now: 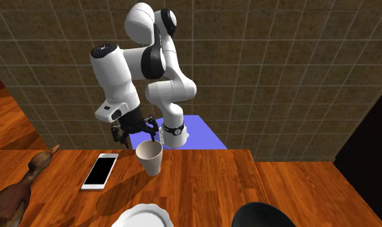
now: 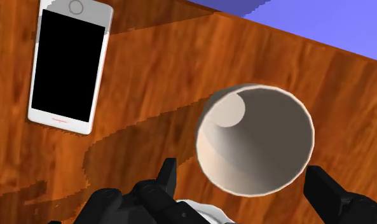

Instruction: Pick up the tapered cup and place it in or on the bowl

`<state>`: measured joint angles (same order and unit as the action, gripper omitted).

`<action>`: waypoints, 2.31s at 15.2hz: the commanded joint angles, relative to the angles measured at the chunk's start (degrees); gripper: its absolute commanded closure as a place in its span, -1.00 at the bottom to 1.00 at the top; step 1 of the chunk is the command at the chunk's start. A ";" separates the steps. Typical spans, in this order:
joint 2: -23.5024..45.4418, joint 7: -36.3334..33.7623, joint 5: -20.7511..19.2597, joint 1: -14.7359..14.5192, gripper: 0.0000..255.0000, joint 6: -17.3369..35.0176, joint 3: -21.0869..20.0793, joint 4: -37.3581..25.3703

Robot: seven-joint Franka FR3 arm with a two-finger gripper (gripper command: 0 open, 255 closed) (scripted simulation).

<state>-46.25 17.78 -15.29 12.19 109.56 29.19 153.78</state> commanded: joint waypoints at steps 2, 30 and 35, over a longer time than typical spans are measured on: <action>2.86 3.29 -1.90 1.22 -1.00 3.39 4.65 0.60; 4.23 3.04 -2.58 1.11 1.00 7.51 5.68 3.43; 2.37 2.67 -1.59 1.05 1.00 2.96 3.99 0.70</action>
<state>-43.46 20.63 -17.16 13.30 113.57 33.64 155.09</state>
